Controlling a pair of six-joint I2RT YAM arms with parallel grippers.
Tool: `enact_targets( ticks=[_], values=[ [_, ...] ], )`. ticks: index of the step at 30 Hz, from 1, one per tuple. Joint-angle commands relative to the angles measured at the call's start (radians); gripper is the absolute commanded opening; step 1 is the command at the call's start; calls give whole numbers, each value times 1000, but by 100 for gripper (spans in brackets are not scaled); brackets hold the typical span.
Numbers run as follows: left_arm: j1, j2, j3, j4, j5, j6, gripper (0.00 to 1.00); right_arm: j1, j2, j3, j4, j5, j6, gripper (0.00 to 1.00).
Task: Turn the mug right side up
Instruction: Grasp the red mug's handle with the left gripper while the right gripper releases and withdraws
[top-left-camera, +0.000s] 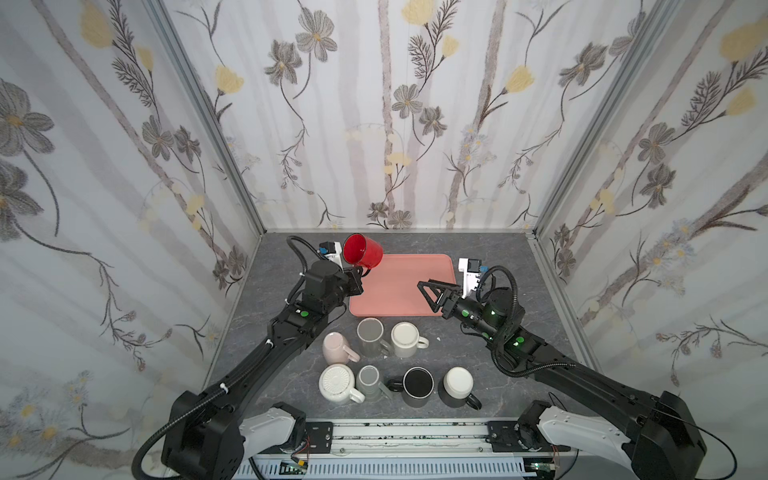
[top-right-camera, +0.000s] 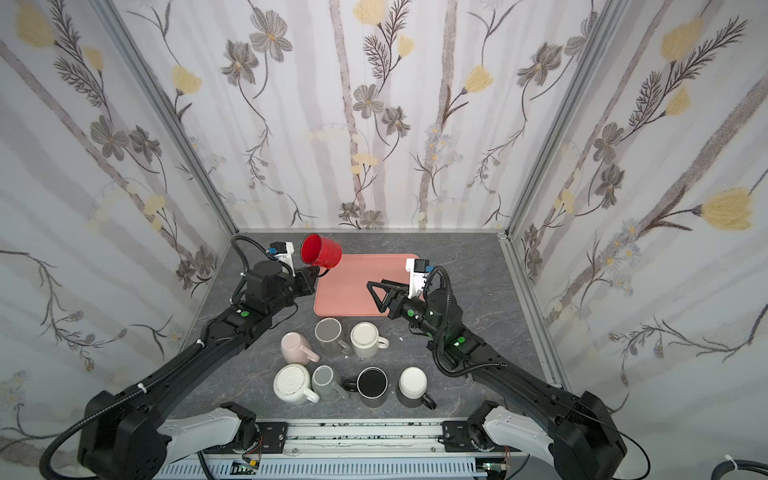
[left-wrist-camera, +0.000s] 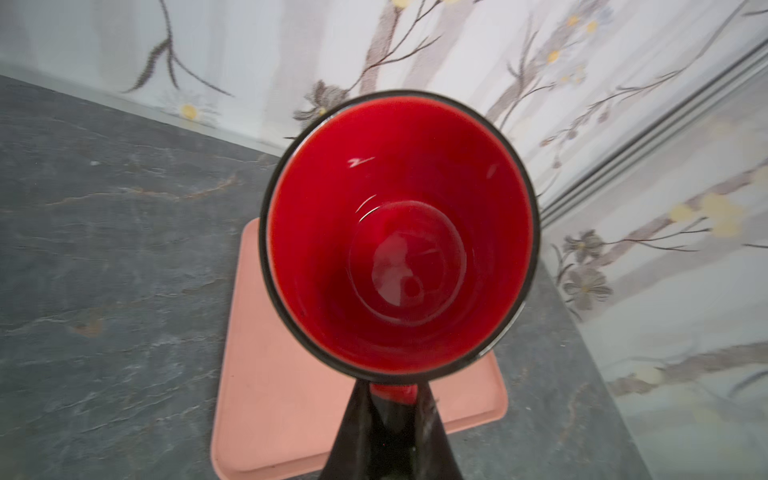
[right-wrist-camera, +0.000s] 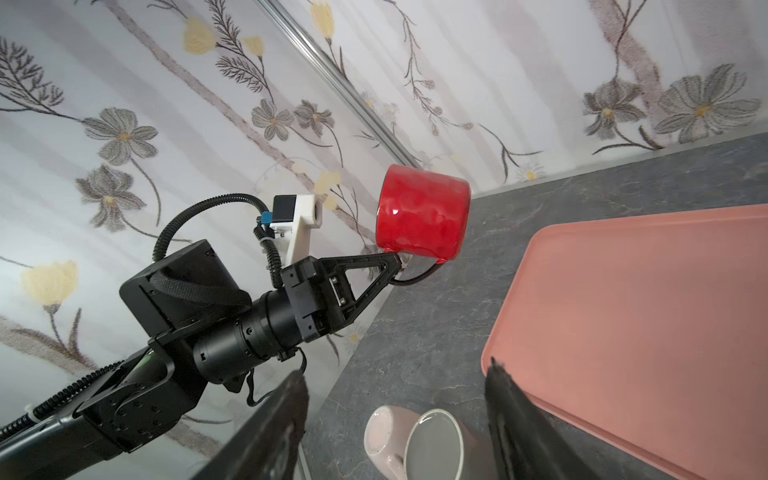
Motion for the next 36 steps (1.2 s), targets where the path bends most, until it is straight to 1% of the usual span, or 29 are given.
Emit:
enact_targets(
  ticks=[1, 6, 8, 12, 17, 19, 26, 29, 36],
  values=[
    [-1, 111, 55, 64, -99, 107, 0, -10, -25, -17, -47, 21, -20, 67],
    [-2, 303, 166, 44, -123, 135, 0, -41, -65, -43, -73, 21, -16, 67],
    [-1, 378, 216, 17, -153, 147, 0, -56, -84, -52, -87, 17, -15, 68],
    [3, 497, 302, -31, -176, 169, 0, -83, -118, -69, -114, 15, -14, 68],
    [7, 622, 407, -143, -191, 154, 0, -117, -149, -94, -128, 5, -13, 68],
    [7, 656, 463, -170, -198, 152, 0, -127, -154, -98, -130, -3, -11, 68],
    [7, 729, 534, -215, -233, 173, 0, -157, -169, -105, -135, -26, -10, 68],
    [8, 746, 545, -225, -253, 181, 0, -168, -178, -112, -136, -30, -8, 68],
    [8, 766, 563, -223, -253, 188, 0, -183, -182, -120, -131, -45, -1, 69]
  ],
)
